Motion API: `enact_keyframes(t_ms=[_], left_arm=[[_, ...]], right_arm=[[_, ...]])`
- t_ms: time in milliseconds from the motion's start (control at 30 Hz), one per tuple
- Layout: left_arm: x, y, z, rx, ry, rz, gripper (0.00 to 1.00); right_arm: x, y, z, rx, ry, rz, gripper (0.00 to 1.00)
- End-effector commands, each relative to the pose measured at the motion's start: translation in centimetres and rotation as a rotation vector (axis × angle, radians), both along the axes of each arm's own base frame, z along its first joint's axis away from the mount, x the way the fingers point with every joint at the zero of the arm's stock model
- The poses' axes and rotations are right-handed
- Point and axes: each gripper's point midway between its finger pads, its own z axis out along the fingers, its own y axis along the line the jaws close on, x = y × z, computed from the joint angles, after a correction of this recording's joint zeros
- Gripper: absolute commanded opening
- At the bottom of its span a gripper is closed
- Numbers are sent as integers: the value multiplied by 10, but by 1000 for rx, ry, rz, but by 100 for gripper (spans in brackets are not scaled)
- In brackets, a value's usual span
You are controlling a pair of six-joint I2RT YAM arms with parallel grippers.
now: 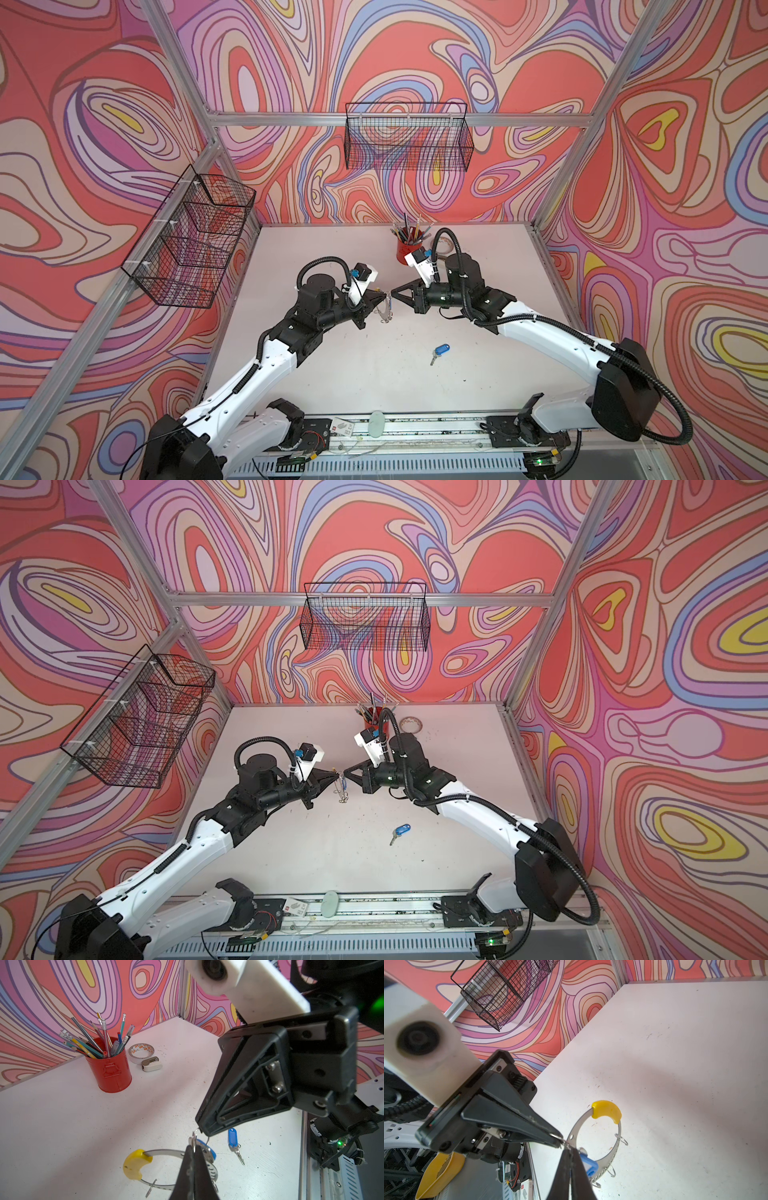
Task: Put the keys on the keyring
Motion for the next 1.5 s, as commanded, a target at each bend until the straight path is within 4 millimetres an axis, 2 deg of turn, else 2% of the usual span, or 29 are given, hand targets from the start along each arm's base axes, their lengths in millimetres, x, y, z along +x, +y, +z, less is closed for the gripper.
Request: enact_keyframes(t_ms=[0,467,800,833,900,1000,1233,1300,1367,1467], left_arm=[[-6,-2,9,-17,-49,-31,0],[-7,-2,14,-37,-66,-30,0],[-6,-4,19,-91,-79,-27,0],[-6,-4,20,-99,-83,-27,0],[-6,-4,20,-107,-88,-25,0],[-4,-4,21,-122,-87,-15,0],[-3,-8,28,-198,-81,-8,0],[-5,-11,32,-220,-94,-8,0],[-5,-13,34,-253,-93,-11,0],[-5,-16,36,-321,-89,-13,0]], right_arm=[[8,3,2,-11,-9,-25,0],[12,4,-13,-41,26,-32,0],[14,4,-14,-34,27,-36,1],[14,4,-15,-37,26,-41,7],[15,0,-16,-48,11,-55,11],[26,-16,-18,-103,-24,-155,21],[47,-66,2,-77,-107,-327,51],[53,-80,8,-60,-134,-370,63],[57,-88,14,-39,-159,-391,74],[58,-93,21,-5,-193,-384,84]])
